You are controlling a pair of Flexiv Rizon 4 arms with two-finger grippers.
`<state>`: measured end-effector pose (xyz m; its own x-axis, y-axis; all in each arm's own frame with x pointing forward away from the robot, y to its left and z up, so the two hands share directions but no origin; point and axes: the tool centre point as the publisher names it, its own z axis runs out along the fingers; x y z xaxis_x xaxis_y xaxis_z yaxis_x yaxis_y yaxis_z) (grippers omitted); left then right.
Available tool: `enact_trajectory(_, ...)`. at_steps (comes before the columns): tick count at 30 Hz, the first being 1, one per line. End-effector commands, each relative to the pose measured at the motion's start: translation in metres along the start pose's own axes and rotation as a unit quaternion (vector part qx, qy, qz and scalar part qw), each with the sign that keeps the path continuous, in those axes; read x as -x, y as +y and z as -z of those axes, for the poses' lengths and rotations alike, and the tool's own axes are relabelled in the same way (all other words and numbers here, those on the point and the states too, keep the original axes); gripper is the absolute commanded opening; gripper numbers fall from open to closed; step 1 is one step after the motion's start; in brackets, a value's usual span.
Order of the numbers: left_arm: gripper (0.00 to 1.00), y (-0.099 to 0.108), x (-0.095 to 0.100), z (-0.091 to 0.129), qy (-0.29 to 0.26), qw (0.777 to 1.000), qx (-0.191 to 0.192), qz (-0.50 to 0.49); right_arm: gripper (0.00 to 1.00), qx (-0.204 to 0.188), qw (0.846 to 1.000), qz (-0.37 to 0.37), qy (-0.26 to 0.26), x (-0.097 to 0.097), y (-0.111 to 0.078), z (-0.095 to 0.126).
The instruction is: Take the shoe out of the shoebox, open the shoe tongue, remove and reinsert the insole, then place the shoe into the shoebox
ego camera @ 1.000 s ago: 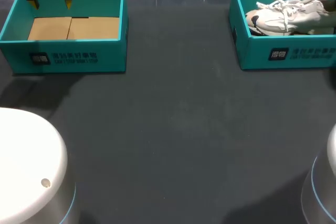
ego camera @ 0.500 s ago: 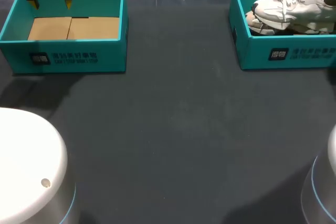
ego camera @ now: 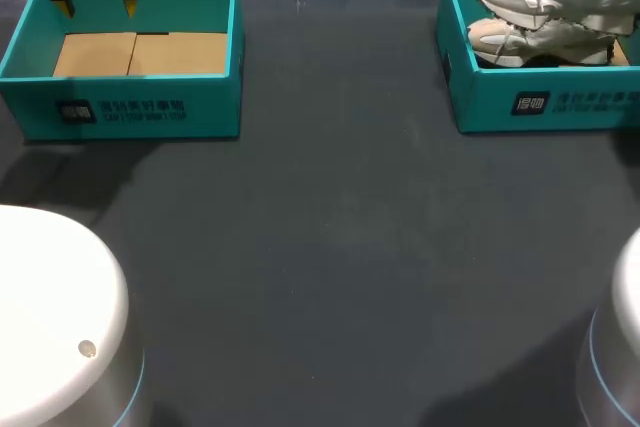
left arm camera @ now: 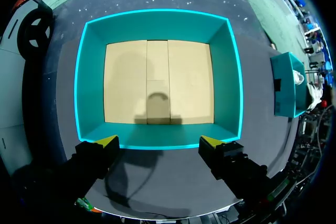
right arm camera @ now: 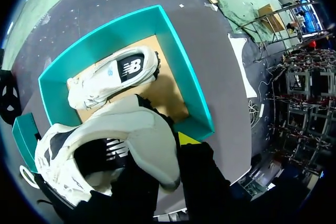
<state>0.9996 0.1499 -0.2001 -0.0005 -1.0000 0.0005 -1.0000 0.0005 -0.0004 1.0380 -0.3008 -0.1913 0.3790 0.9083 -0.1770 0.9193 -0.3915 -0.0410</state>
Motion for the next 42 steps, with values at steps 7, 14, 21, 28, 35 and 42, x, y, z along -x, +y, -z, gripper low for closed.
enact_trajectory(7, 1.0, 0.0, 0.0, 0.0, 0.0, 1.0, 0.0, 0.0, 0.0, 0.013, 1.0, -0.008, -0.019, -0.006, -0.022, 0.035)
enact_trajectory(14, 1.0, 0.0, 0.0, 0.0, 0.0, 1.0, 0.0, 0.0, 0.0, 0.018, 0.999, -0.018, -0.026, -0.008, -0.032, 0.06)
enact_trajectory(21, 1.0, 0.0, 0.0, 0.0, 0.0, 1.0, 0.0, 0.0, 0.0, 0.024, 0.999, -0.029, -0.038, -0.01, -0.053, 0.083)
enact_trajectory(28, 1.0, 0.0, 0.0, 0.0, 0.0, 1.0, 0.0, 0.0, 0.0, 0.036, 0.998, -0.032, -0.041, -0.023, -0.093, 0.09)
enact_trajectory(35, 1.0, 0.0, 0.0, 0.0, 0.0, 1.0, 0.0, 0.0, 0.0, 0.058, 0.997, -0.039, -0.041, -0.044, -0.142, 0.087)
enact_trajectory(42, 1.0, 0.0, 0.0, 0.0, 0.0, 1.0, 0.0, 0.0, 0.0, 0.08, 0.996, -0.033, -0.038, -0.078, -0.198, 0.082)
